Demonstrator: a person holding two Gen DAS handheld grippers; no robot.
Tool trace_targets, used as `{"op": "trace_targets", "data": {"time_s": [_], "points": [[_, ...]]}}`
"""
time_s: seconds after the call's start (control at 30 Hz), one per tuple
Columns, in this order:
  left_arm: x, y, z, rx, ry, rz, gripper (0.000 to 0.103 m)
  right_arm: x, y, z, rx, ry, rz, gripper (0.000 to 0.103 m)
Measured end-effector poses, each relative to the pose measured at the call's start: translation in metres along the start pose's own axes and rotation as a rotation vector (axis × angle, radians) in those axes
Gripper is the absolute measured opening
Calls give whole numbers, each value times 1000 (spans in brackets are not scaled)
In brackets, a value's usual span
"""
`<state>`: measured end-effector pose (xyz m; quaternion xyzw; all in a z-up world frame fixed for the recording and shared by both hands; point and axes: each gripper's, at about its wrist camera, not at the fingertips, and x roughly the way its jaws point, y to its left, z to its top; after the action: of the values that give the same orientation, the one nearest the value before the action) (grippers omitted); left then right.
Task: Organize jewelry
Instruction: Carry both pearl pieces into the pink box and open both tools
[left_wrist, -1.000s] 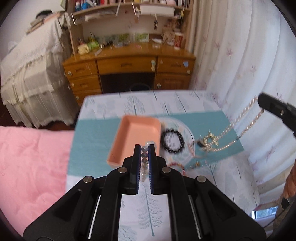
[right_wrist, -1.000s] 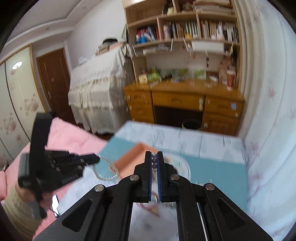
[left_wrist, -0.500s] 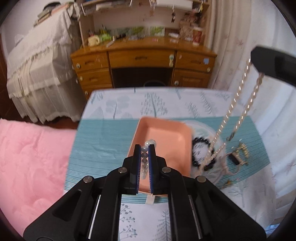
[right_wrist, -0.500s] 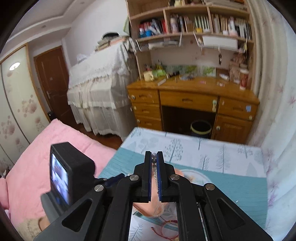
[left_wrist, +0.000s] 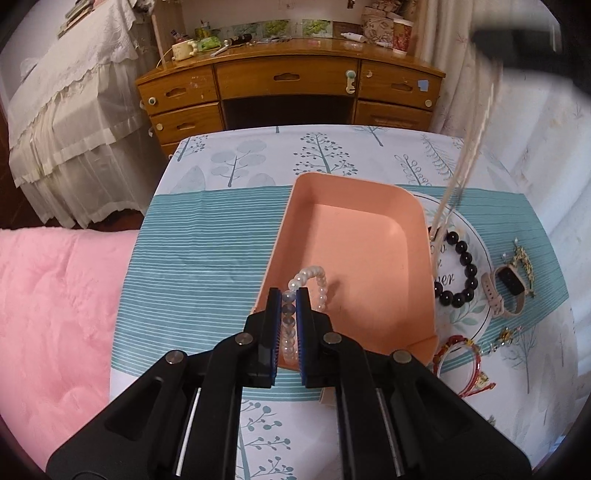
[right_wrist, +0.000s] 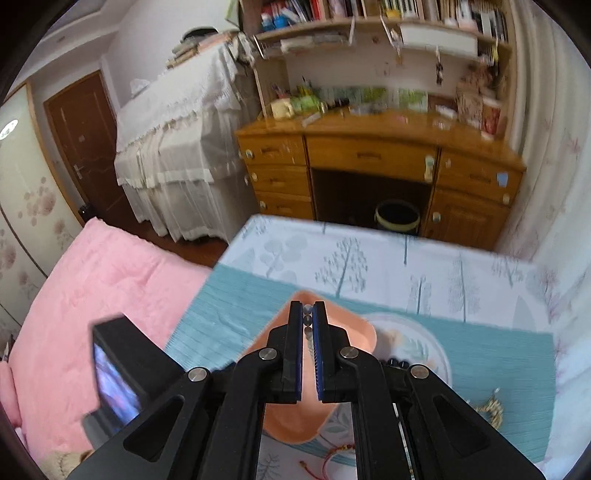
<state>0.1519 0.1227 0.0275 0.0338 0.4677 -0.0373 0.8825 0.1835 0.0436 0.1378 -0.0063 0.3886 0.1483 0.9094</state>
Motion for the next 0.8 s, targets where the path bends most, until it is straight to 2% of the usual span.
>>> {"op": "trace_targets", "data": {"time_s": [0.17,0.27,0.3,0.33,0.37,0.4,0.47,0.53,0.63,0.7,0.77,0.8], "points": [[2,-5,0,1,20,-6,6,-41,14,21,-40,-87,1,4],[5,-4,1,-10,39,-17,6,-46,23,27,-62,-93,-12,4],[5,-4,2,-14,45,-17,10,-44,24,27,-62,-86,-13,4],[5,-4,1,-18,51,-19,15,-40,24,26,-57,-74,-16,4],[4,-2,1,-29,57,-30,30,-37,24,25,-51,-59,-16,4],[3,-1,1,-38,57,-40,51,-32,24,22,-43,-40,-17,4],[-3,3,1,-65,35,-50,69,-19,23,15,-29,14,-16,6],[-11,5,0,-73,18,-43,70,-1,20,6,-18,71,-19,8],[-23,7,-1,-74,4,-40,70,12,13,-10,-1,103,-24,10],[-33,4,-3,-60,-8,-31,70,13,8,-20,16,115,-10,18],[-44,1,-5,-46,-20,-24,70,8,1,-31,29,107,-4,32],[-49,-1,-6,-39,-27,-25,70,4,-2,-35,32,103,-6,36]]}}
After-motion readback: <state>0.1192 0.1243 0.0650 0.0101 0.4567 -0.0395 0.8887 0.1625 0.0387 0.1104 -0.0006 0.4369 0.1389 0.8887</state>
